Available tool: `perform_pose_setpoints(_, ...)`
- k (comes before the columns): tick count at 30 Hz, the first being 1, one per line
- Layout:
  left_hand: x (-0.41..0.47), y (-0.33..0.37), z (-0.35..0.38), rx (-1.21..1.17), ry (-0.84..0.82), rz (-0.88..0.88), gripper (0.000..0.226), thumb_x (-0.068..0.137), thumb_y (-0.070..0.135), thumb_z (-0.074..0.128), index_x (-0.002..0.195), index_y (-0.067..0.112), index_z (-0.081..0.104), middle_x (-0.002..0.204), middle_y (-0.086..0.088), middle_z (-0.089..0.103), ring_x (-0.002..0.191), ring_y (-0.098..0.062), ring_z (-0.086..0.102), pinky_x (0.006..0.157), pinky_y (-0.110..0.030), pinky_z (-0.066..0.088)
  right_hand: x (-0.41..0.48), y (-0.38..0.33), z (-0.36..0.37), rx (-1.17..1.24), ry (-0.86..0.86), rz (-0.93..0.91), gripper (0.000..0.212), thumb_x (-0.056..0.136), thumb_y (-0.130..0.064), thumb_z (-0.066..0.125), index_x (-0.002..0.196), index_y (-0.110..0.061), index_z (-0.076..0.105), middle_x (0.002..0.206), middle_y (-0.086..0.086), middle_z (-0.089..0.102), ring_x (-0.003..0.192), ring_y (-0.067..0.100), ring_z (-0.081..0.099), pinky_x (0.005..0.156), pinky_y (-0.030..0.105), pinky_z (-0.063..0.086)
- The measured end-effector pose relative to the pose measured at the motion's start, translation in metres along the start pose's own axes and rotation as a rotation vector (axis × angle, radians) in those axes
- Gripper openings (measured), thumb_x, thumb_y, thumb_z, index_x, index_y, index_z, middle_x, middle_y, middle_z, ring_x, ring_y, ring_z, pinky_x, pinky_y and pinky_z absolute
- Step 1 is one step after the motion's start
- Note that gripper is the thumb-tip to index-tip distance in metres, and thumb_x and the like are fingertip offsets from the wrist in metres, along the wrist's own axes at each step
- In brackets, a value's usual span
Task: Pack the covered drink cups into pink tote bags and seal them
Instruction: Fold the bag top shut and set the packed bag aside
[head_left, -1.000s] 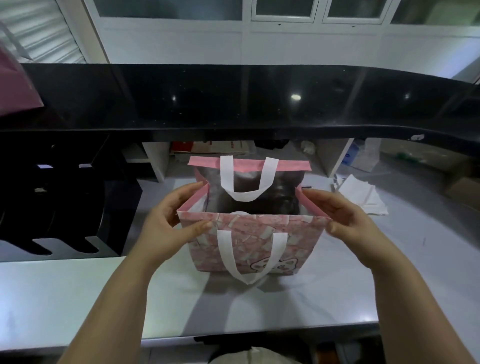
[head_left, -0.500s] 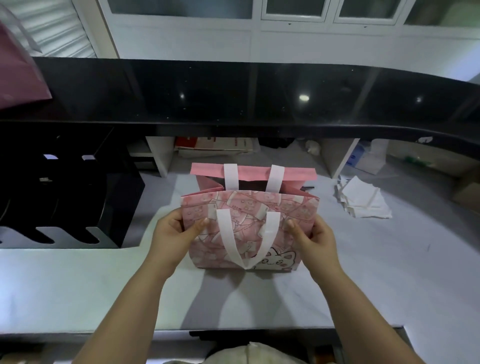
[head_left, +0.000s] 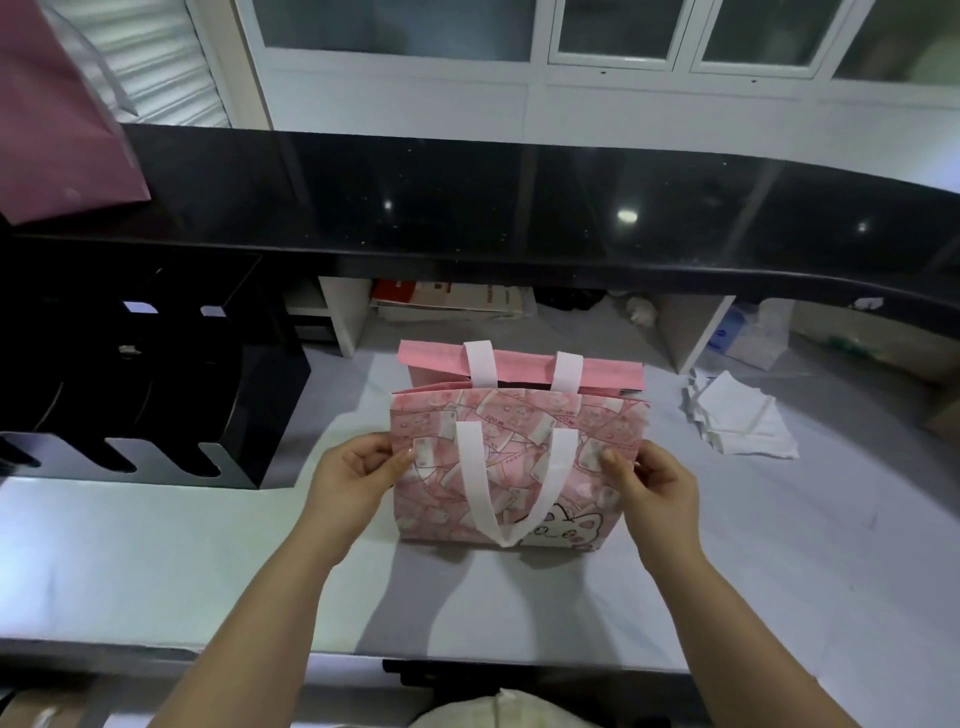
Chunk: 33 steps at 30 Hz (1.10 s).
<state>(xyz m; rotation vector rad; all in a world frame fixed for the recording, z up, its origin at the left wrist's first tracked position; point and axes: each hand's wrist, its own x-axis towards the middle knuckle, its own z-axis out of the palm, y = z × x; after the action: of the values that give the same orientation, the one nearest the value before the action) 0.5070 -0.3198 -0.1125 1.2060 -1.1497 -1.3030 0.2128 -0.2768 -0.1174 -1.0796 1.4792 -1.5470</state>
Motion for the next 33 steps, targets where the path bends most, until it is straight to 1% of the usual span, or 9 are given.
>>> perform_pose_setpoints(6,-0.001,0.008,0.002,0.047,-0.040,0.056,0.026,0.089,0.011,0.069,0.096,0.035,0.076,0.096,0.000,0.077,0.087,-0.014,0.073,0.070,-0.021,0.056,0.002,-0.013,0.003,0.024,-0.038,-0.030,0.013,0.074,-0.031,0.075,0.086,-0.026,0.074,0.091,0.004,0.074,0.089,0.030,0.068,0.082,0.050,0.056)
perform_pose_setpoints(12,0.009,0.035,0.010,0.006,0.029,0.193,0.018,0.079,0.037,0.074,0.097,0.035,0.075,0.097,0.006,0.076,0.088,-0.012,0.073,0.067,-0.020,0.057,0.023,-0.044,0.007,0.103,-0.068,-0.114,0.006,0.080,-0.021,0.073,0.080,-0.027,0.071,0.085,0.000,0.072,0.078,0.015,0.069,0.065,0.027,0.057)
perform_pose_setpoints(16,0.015,0.031,0.020,-0.044,0.060,0.144,0.012,0.076,0.036,0.071,0.087,0.036,0.077,0.089,0.003,0.077,0.081,-0.014,0.074,0.063,-0.019,0.056,0.026,-0.040,0.015,0.061,-0.017,-0.062,0.013,0.091,-0.014,0.065,0.080,-0.022,0.066,0.080,0.004,0.069,0.073,0.016,0.065,0.065,0.036,0.058)
perform_pose_setpoints(19,0.019,0.027,0.020,-0.045,0.020,0.120,0.015,0.076,0.033,0.070,0.089,0.037,0.075,0.090,0.002,0.077,0.083,-0.014,0.074,0.063,-0.020,0.056,0.028,-0.036,0.015,0.046,-0.031,-0.046,0.003,0.089,-0.015,0.067,0.089,-0.012,0.065,0.089,0.017,0.069,0.080,0.027,0.067,0.072,0.049,0.058)
perform_pose_setpoints(22,0.024,0.028,0.018,-0.054,0.035,0.139,0.016,0.074,0.031,0.073,0.089,0.037,0.074,0.094,0.004,0.076,0.086,-0.014,0.073,0.064,-0.019,0.056,0.038,-0.036,0.012,0.018,-0.039,-0.047,0.005,0.084,-0.019,0.072,0.087,-0.021,0.069,0.109,0.004,0.068,0.094,0.024,0.068,0.078,0.049,0.059)
perform_pose_setpoints(25,0.033,0.031,0.015,0.006,0.064,0.193,0.019,0.070,0.033,0.076,0.089,0.027,0.075,0.126,0.015,0.061,0.099,0.000,0.066,0.068,-0.019,0.056,0.052,-0.040,0.009,-0.053,-0.056,-0.023,0.007,0.079,-0.027,0.075,0.080,-0.025,0.069,0.134,-0.022,0.051,0.103,0.007,0.062,0.073,0.034,0.059)
perform_pose_setpoints(27,0.042,0.035,0.012,0.035,0.008,0.198,0.019,0.068,0.031,0.077,0.085,0.023,0.076,0.141,0.029,0.045,0.114,0.010,0.055,0.075,-0.019,0.056,0.062,-0.040,0.006,-0.010,-0.146,0.014,0.012,0.079,-0.024,0.074,0.086,-0.016,0.069,0.132,-0.024,0.055,0.104,0.005,0.064,0.069,0.029,0.060)
perform_pose_setpoints(29,0.051,0.040,0.009,0.034,-0.063,0.171,0.021,0.064,0.031,0.079,0.084,0.022,0.077,0.143,0.029,0.046,0.123,0.000,0.054,0.084,-0.029,0.056,0.069,-0.040,0.004,0.030,-0.191,0.026,0.009,0.081,-0.015,0.073,0.089,-0.015,0.070,0.114,-0.011,0.069,0.098,0.013,0.068,0.072,0.037,0.061)
perform_pose_setpoints(33,0.065,0.040,0.010,0.029,-0.011,0.186,0.035,0.064,0.019,0.080,0.093,0.001,0.072,0.127,-0.002,0.065,0.115,-0.027,0.063,0.094,-0.049,0.053,0.071,-0.040,0.011,0.079,-0.116,-0.007,0.018,0.080,-0.006,0.074,0.090,-0.016,0.065,0.092,0.003,0.073,0.089,0.025,0.070,0.071,0.036,0.061)
